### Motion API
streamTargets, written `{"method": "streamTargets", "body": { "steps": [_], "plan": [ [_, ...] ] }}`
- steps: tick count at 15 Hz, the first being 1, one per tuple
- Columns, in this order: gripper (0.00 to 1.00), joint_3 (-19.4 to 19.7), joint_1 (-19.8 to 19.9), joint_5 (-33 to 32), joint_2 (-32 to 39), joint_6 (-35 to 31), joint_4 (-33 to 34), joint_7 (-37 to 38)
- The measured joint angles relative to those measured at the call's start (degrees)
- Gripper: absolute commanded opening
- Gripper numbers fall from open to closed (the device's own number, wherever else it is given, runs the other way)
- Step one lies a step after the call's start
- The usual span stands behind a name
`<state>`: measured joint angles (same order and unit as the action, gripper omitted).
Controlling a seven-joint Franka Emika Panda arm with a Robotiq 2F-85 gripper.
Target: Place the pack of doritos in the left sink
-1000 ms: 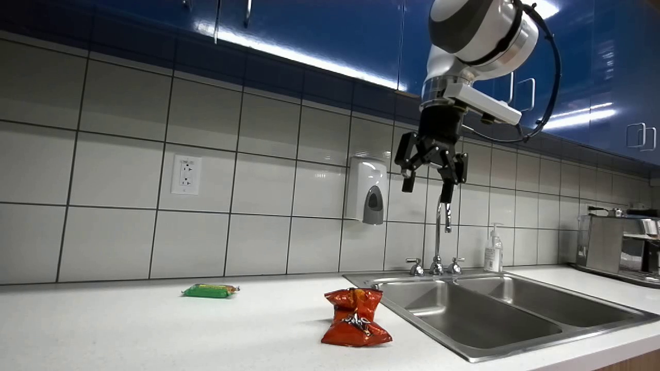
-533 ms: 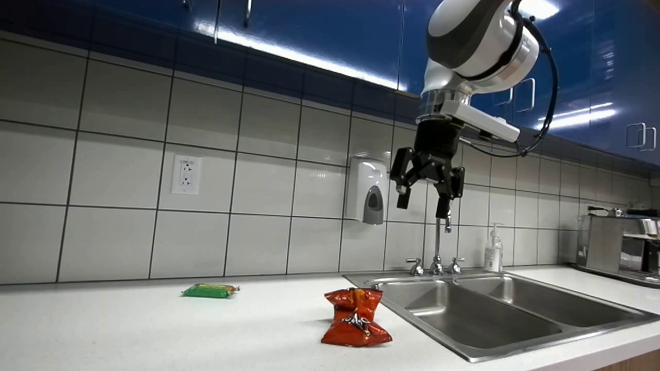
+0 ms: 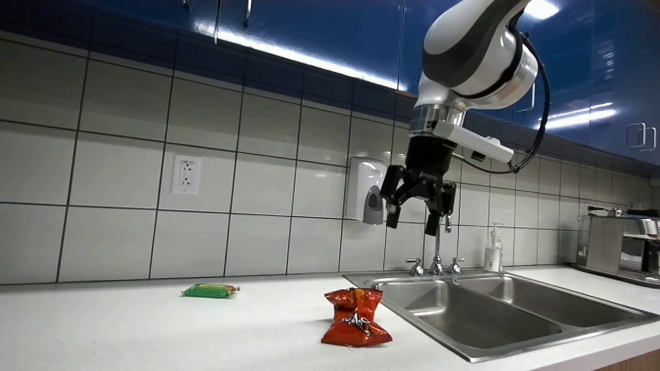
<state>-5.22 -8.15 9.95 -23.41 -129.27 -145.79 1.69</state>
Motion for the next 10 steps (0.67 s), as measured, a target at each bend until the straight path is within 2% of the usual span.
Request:
{"method": "streamTargets", "body": {
  "steps": [10],
  "plan": [
    [1.00, -0.2, -1.4, 0.0, 10.0, -11.4, -1.5, -0.1]
  ]
}}
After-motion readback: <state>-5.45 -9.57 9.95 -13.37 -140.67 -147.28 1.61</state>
